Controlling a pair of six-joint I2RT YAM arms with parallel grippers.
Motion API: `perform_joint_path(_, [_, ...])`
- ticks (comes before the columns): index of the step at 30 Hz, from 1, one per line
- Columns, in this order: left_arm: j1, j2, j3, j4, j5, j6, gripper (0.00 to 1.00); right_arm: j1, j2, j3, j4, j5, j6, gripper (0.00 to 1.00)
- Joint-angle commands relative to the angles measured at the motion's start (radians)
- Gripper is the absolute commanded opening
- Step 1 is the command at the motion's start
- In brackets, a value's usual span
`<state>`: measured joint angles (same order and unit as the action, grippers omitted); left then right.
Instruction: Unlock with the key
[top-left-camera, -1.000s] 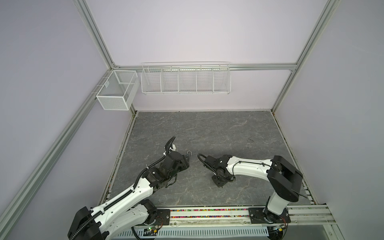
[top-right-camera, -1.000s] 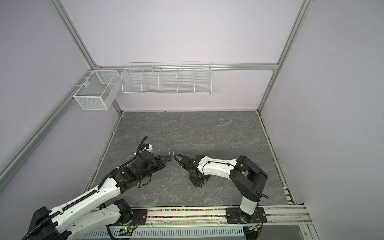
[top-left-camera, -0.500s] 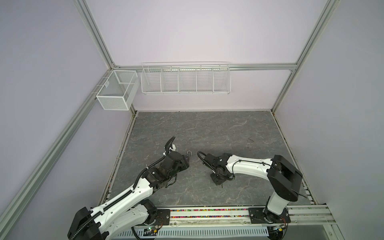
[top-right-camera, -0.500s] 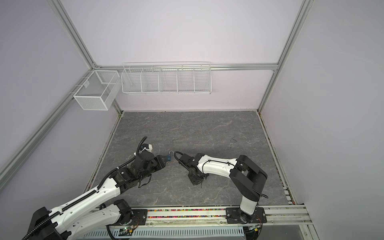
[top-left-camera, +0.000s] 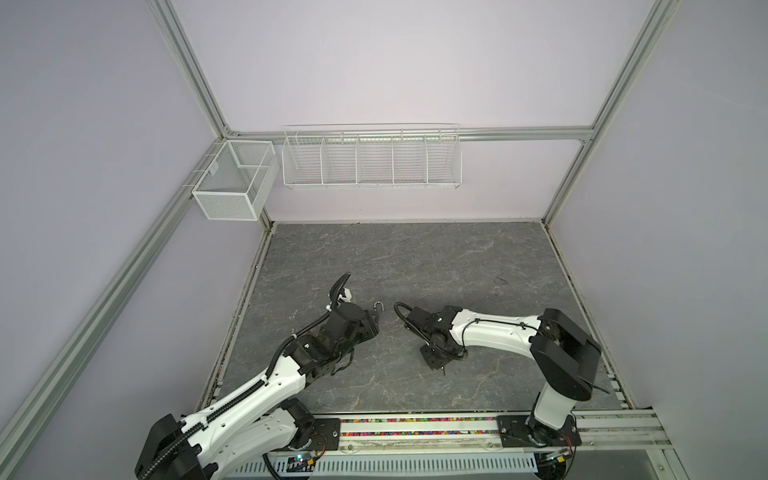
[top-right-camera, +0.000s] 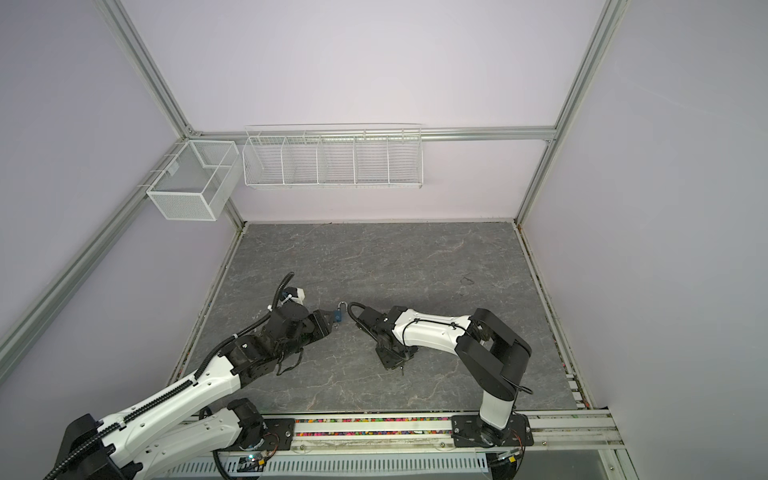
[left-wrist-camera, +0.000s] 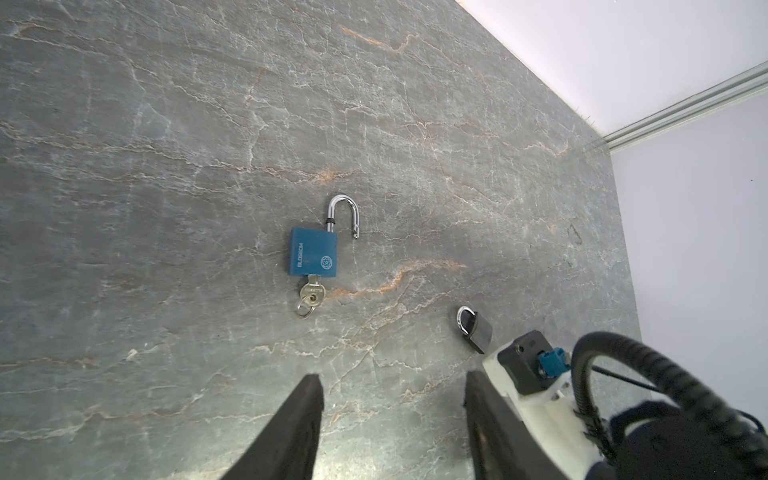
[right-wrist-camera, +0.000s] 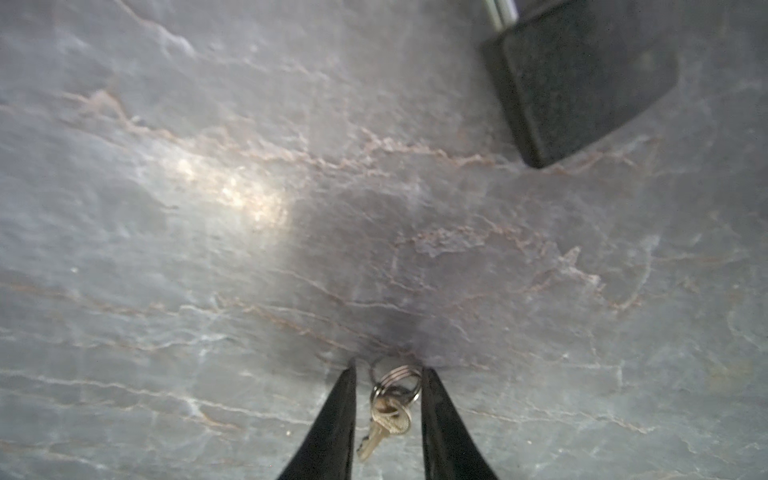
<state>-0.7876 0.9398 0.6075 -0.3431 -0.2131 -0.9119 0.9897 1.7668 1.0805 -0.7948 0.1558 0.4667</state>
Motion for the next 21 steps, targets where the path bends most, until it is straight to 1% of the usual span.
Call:
perform_joint_path(1, [-0.002, 0.004, 0.025, 0.012, -0.017, -0.002, 0.56, -0.004, -0.011, -0.033, -0.01, -0.004, 0.026, 0.3])
perform_joint_path(11, [-0.002, 0.011, 0.026, 0.026, -0.004, -0.003, 0.56, -0.016, -0.029, -0.075, 0.049, -0.035, 0.036, 0.26])
perform_joint_path(16, [-0.003, 0.064, 0.051, 0.062, 0.057, 0.032, 0.55, -0.036, -0.045, -0.083, 0.054, -0.03, 0.024, 0.23])
perform_joint_path(21, [-0.008, 0.106, 0.06, 0.093, 0.086, 0.037, 0.55, -0.051, -0.066, -0.096, 0.072, -0.047, 0.015, 0.19])
